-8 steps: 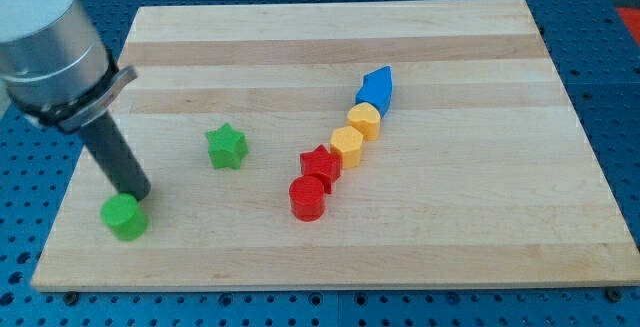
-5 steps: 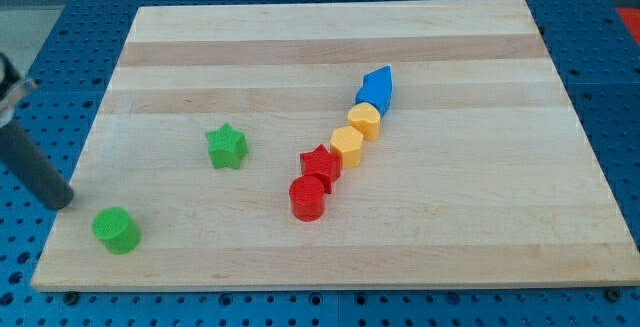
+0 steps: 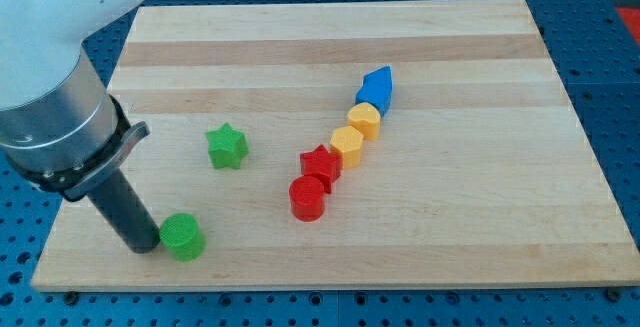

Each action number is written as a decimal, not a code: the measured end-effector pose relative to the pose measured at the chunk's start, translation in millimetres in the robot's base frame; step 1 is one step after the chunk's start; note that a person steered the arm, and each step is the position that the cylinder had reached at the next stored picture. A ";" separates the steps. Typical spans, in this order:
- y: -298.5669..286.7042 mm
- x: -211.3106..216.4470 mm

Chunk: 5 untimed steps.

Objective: Bring the green circle into the bottom side of the red circle

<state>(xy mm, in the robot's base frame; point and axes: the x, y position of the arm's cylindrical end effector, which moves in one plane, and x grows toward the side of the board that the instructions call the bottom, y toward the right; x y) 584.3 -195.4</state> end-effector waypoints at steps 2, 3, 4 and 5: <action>46.7 2.2; 56.8 2.2; 32.6 -0.3; 36.2 -15.9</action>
<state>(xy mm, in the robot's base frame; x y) 568.4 -159.3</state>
